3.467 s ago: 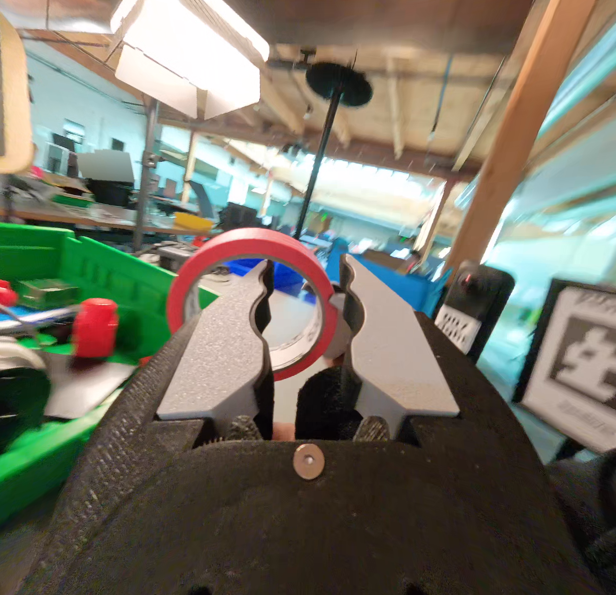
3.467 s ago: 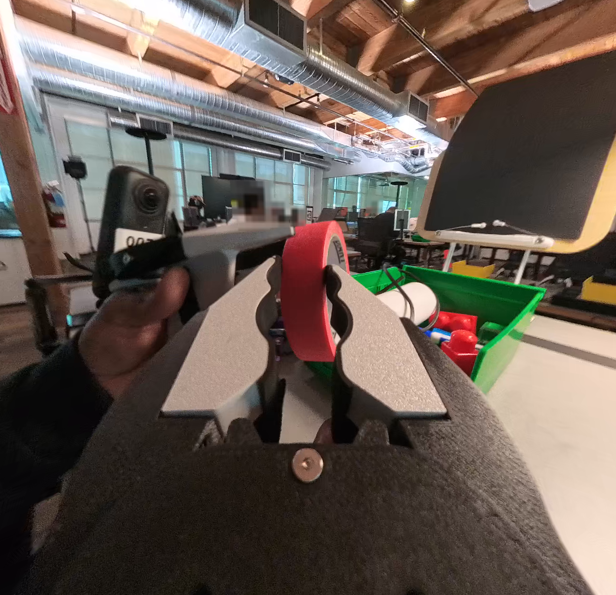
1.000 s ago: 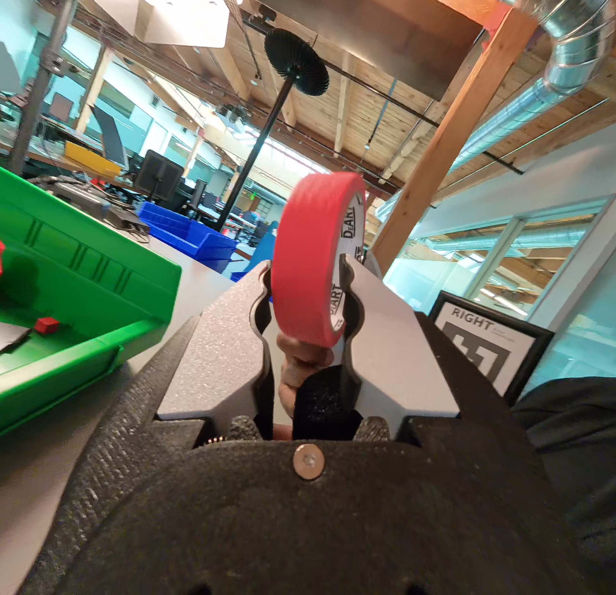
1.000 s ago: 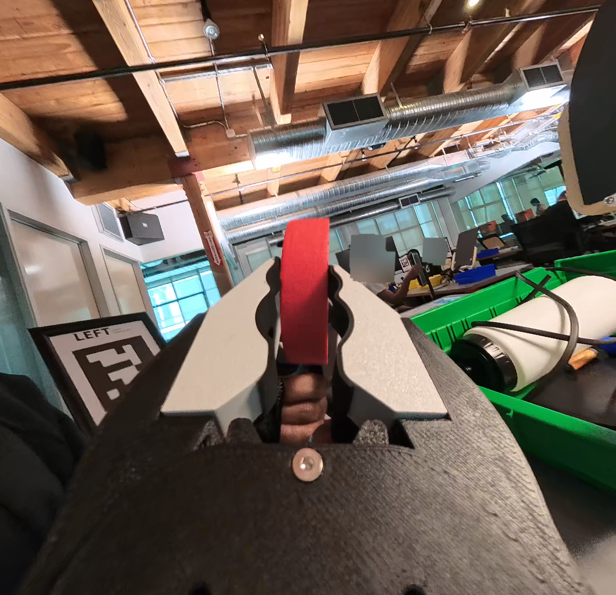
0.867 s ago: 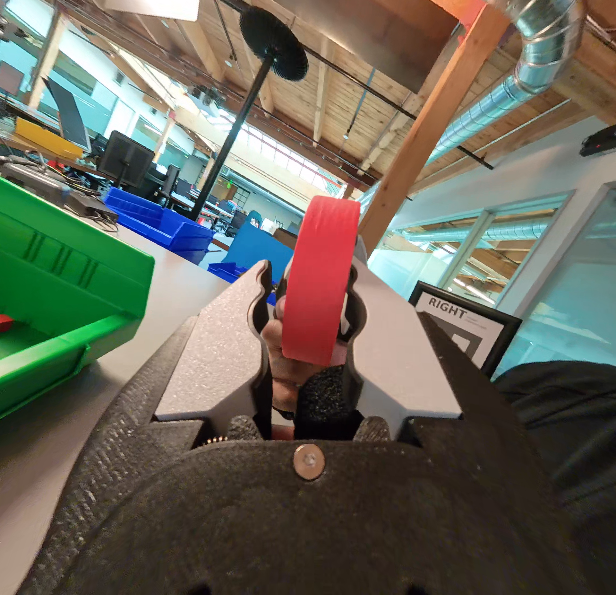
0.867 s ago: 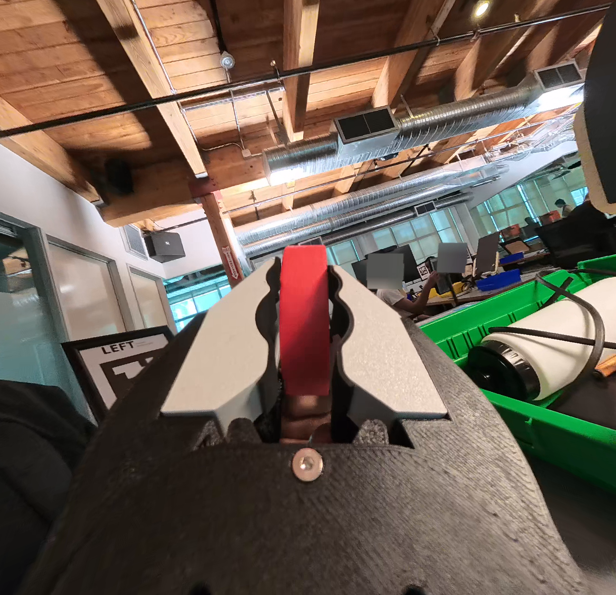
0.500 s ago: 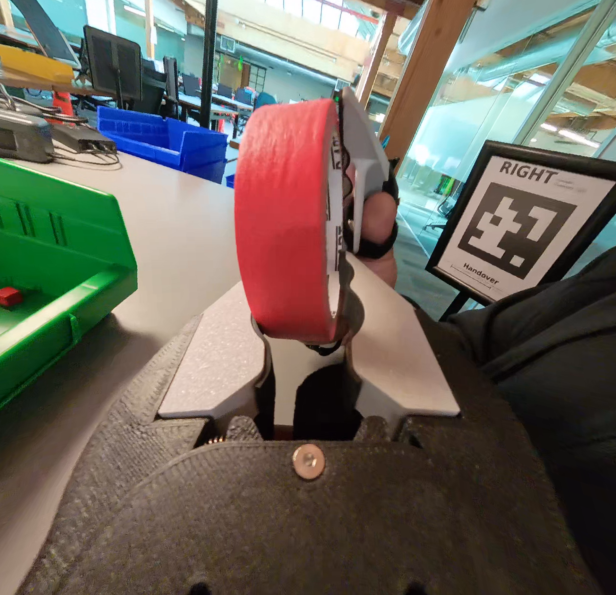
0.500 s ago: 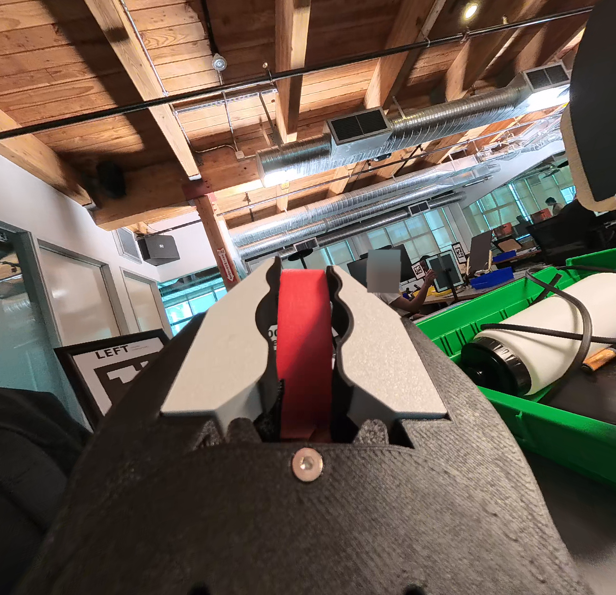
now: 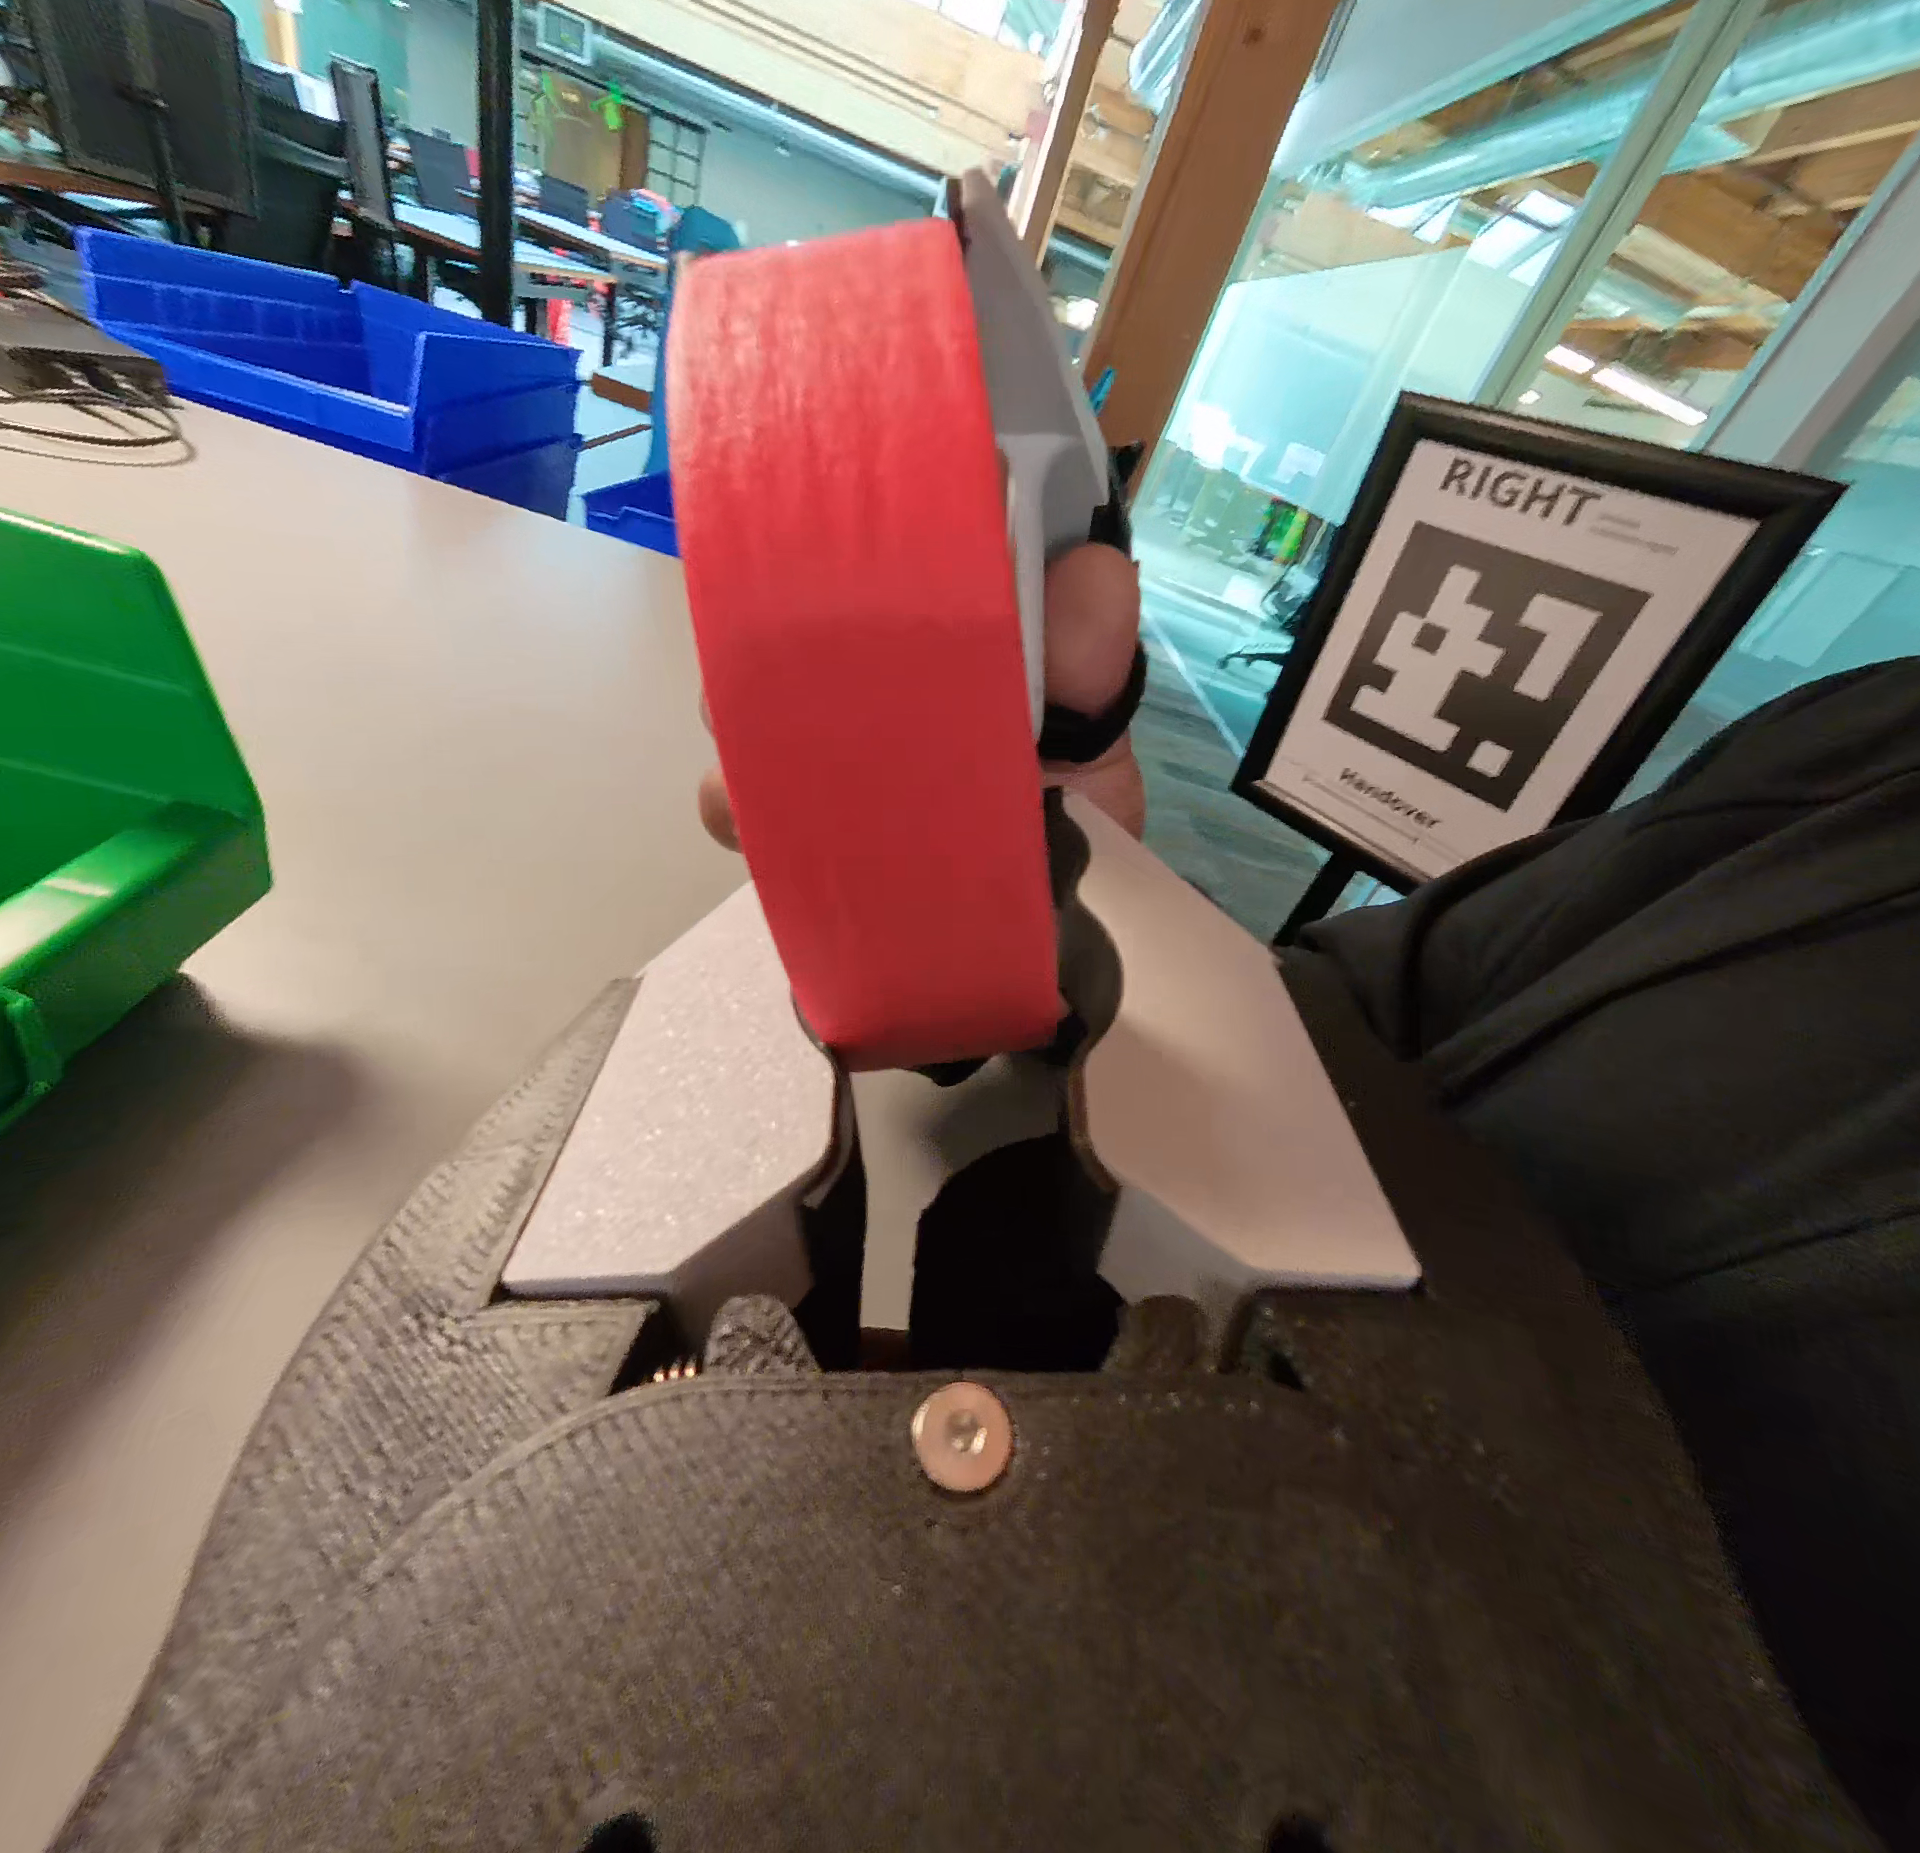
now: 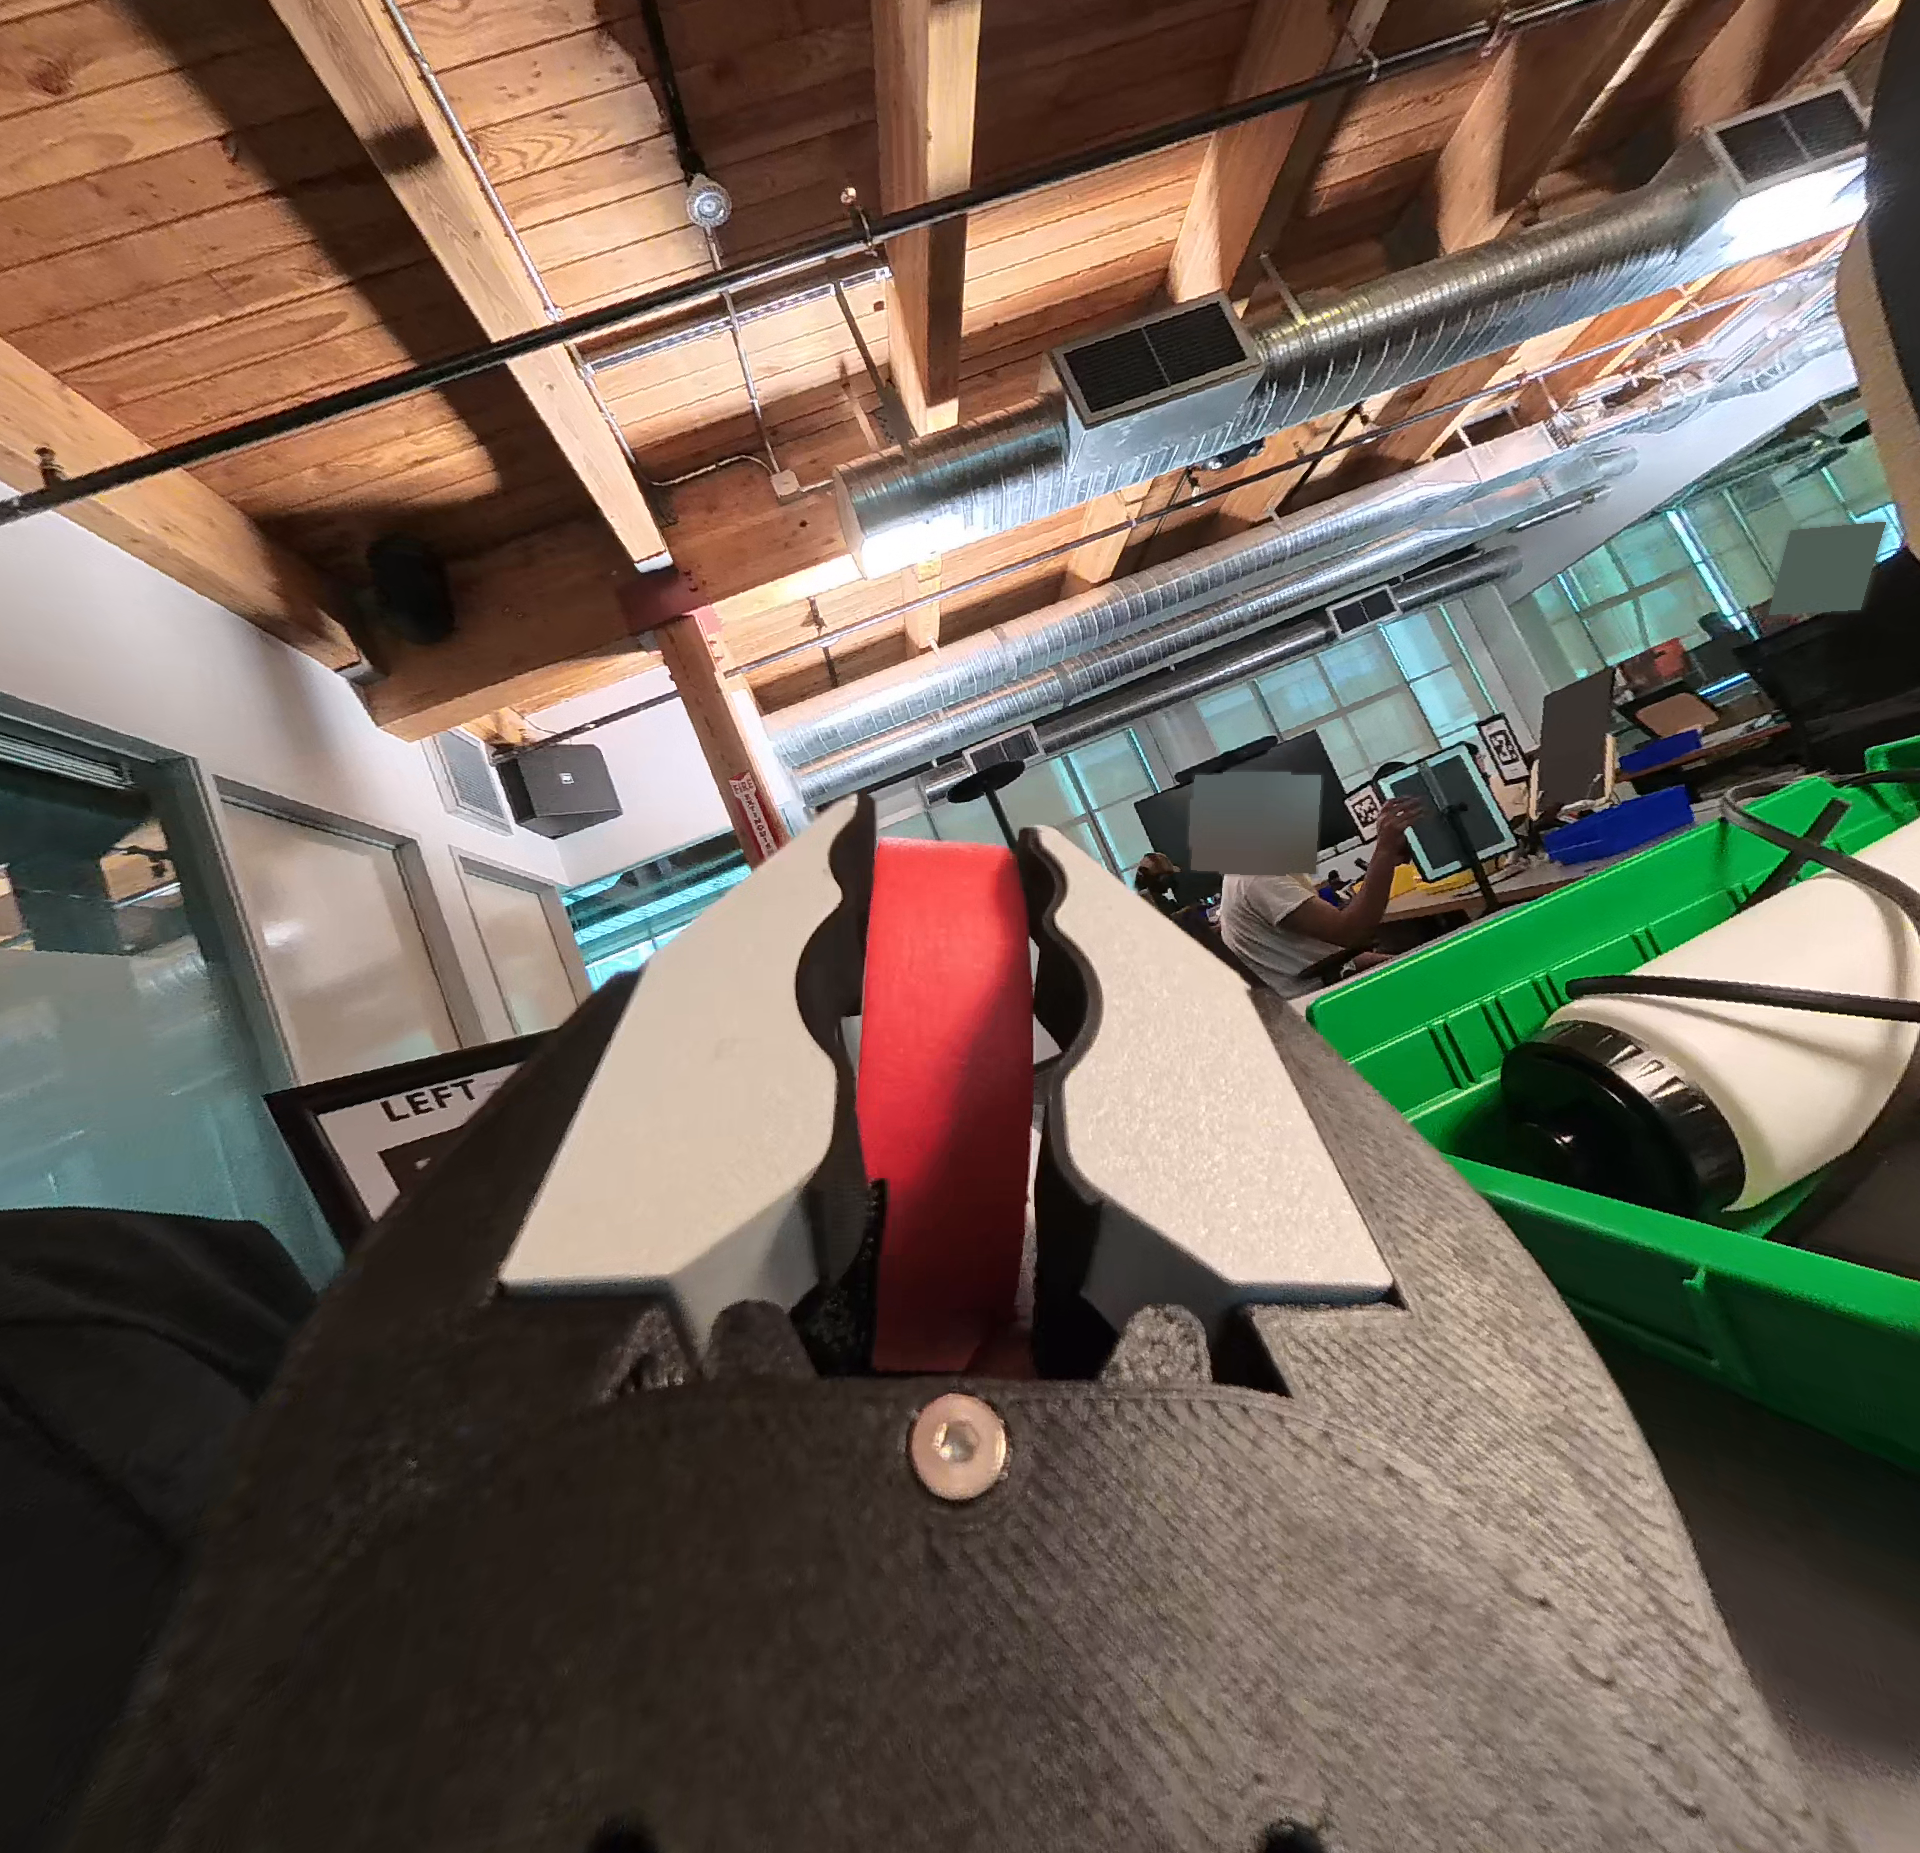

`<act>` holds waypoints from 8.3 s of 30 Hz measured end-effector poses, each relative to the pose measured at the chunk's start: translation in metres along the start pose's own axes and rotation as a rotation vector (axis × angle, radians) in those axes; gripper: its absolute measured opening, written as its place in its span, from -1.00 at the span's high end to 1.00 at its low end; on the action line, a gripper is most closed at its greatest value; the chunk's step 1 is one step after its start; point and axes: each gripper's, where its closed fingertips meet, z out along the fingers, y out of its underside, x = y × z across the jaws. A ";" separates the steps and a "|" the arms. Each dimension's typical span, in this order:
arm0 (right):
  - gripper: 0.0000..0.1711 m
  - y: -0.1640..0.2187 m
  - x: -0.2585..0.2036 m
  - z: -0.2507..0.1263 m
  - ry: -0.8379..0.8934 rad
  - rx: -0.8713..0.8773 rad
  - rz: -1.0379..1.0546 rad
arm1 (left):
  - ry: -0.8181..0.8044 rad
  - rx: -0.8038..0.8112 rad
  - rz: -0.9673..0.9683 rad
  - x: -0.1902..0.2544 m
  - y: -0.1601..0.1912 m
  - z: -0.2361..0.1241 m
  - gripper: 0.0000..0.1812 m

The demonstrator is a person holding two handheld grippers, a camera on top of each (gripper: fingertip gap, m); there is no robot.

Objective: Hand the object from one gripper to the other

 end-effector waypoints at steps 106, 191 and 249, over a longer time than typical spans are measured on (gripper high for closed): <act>0.65 0.010 0.007 0.002 0.100 -0.082 -0.161 | -0.160 0.483 -0.043 -0.034 -0.074 -0.058 0.67; 0.87 0.010 0.063 -0.019 0.489 -0.173 -0.353 | -0.103 0.464 0.017 -0.015 -0.075 -0.050 0.43; 0.82 0.019 -0.008 0.003 -0.023 -0.136 -0.077 | -0.130 0.305 0.202 -0.006 -0.053 -0.030 0.84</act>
